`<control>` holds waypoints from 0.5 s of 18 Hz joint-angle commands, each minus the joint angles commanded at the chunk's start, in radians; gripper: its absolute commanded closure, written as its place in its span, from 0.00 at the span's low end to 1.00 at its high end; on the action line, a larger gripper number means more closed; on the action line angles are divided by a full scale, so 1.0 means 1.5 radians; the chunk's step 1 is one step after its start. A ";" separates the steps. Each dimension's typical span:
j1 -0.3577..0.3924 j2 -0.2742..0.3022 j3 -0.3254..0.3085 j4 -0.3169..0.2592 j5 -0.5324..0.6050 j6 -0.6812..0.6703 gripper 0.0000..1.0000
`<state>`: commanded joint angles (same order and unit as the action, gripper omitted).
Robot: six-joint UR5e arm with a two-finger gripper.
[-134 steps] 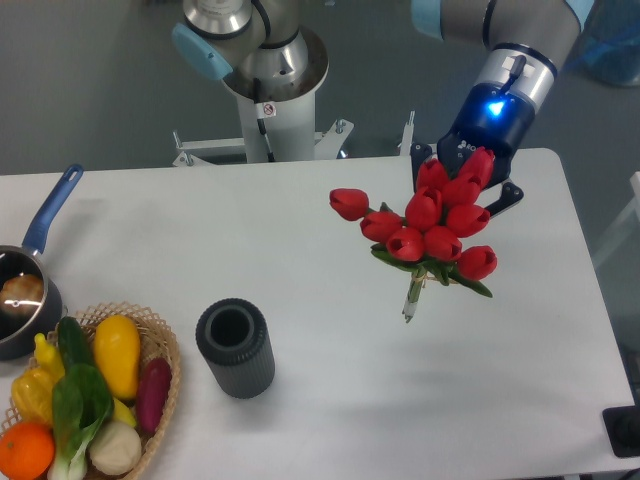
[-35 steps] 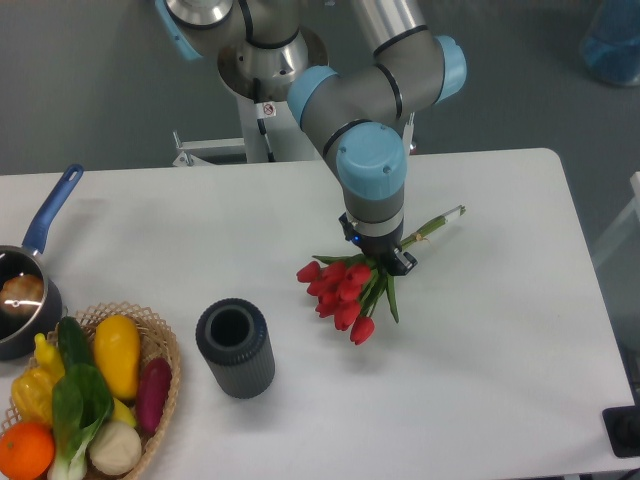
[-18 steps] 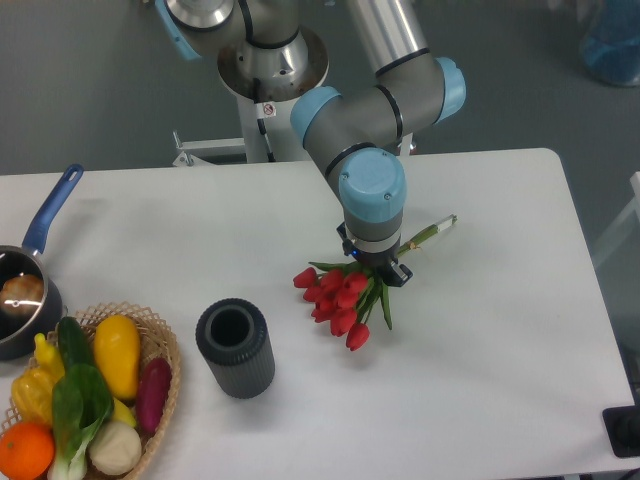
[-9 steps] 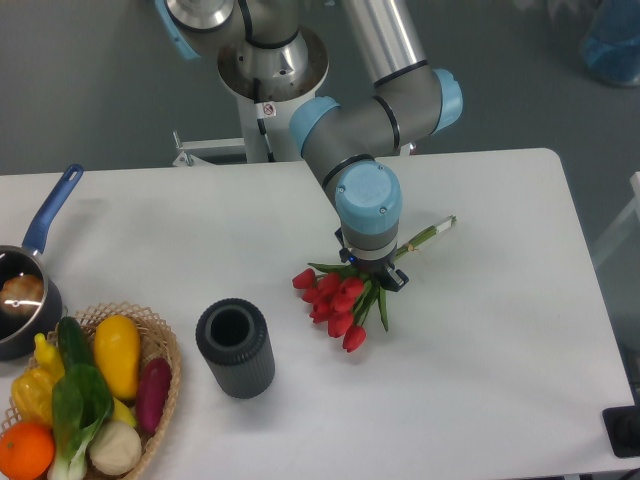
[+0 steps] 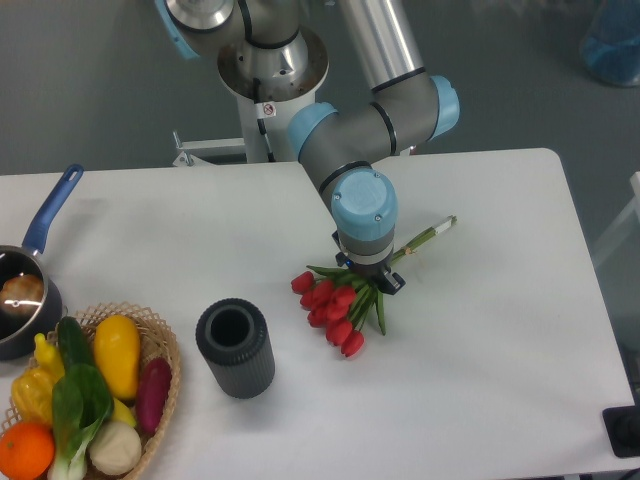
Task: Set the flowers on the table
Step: 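Set the tulips down on the table and hold them in place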
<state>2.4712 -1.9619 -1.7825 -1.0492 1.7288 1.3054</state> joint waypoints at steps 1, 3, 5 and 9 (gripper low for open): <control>0.000 0.000 0.000 0.000 -0.001 0.000 0.51; 0.000 0.002 0.001 0.000 -0.001 0.000 0.44; 0.000 0.006 0.006 0.000 -0.001 0.001 0.21; 0.001 0.031 0.011 0.002 0.000 -0.008 0.00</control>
<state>2.4728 -1.9161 -1.7656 -1.0462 1.7288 1.2932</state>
